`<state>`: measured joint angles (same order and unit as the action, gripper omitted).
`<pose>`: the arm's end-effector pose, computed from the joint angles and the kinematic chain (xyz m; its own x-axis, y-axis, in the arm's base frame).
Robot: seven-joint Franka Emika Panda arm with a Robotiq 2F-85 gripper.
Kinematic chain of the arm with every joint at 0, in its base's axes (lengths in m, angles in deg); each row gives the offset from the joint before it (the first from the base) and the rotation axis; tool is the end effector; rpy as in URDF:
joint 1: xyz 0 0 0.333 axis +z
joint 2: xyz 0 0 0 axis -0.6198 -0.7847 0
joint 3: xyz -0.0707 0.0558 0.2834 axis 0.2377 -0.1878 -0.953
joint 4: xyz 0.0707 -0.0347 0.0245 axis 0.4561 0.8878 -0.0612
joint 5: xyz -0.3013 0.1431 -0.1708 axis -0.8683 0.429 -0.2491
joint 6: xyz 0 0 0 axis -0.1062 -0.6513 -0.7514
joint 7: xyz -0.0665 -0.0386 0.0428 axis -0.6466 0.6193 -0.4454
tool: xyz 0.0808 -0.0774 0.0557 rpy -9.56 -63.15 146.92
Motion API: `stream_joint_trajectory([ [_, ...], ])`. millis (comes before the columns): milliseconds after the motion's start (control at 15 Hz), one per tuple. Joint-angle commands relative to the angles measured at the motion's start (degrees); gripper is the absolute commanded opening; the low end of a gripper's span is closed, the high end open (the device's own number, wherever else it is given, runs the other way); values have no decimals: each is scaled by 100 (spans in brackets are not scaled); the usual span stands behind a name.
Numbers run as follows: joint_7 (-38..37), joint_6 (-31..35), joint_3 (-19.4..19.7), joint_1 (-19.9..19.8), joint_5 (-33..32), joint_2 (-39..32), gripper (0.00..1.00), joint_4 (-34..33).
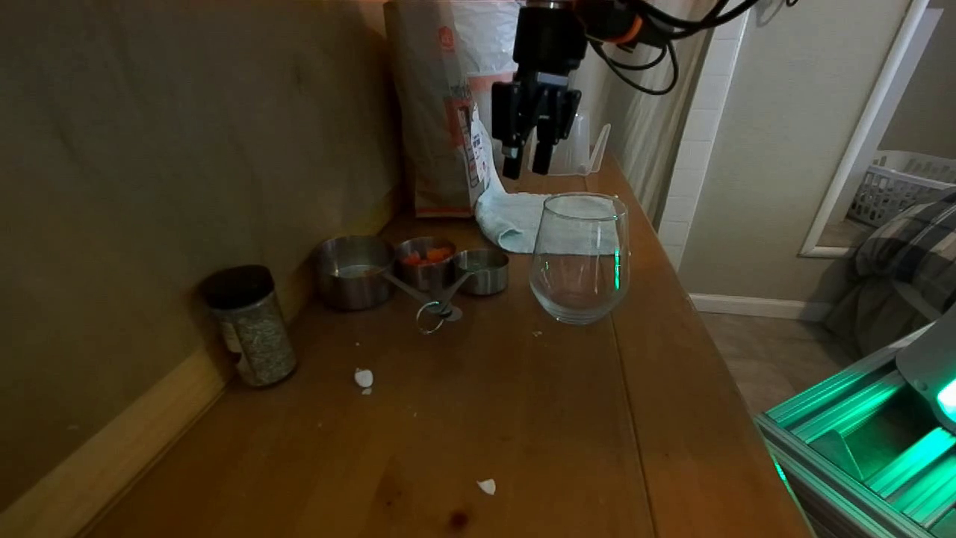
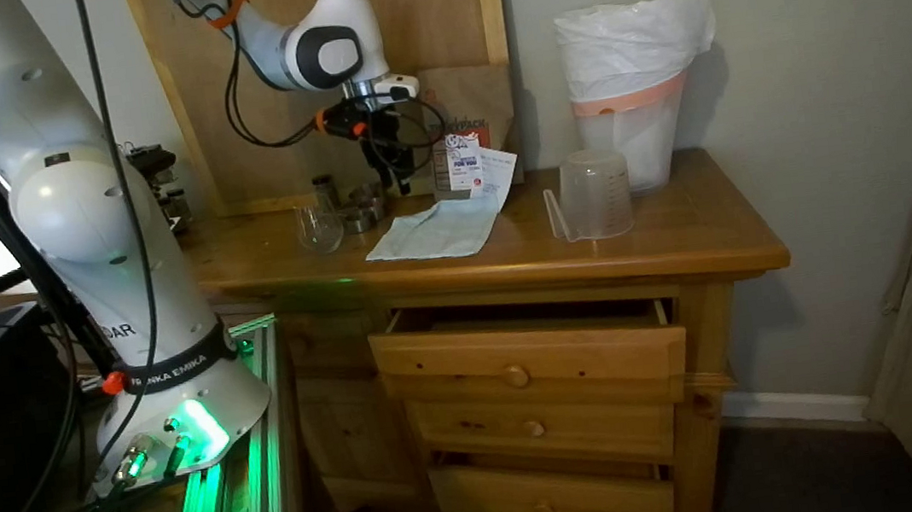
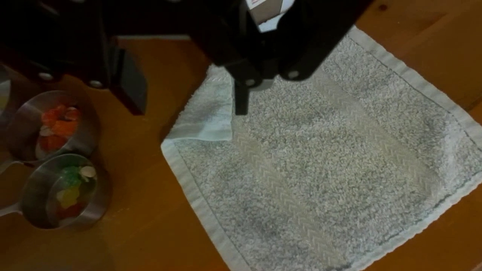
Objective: Unfold the towel then lay it out on the counter.
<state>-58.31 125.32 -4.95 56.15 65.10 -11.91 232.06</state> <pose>0.3765 0.2557 0.2982 0.9374 0.3357 0.0925 0.3443 -0.9333 -0.1018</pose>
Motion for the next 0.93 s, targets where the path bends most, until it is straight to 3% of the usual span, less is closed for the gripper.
stream_joint_trajectory([
  [0, 167, -37, 142, -105, 166, 121, 95, -22],
  [133, 31, 82, 234, -245, -4, -20, 100, -32],
  [200, -6, 194, 282, -317, -72, -106, 65, -30],
  [333, -35, 416, 347, -432, -185, -253, 68, -38],
  [867, -164, 1068, 482, -585, -770, -843, 12, -5],
])
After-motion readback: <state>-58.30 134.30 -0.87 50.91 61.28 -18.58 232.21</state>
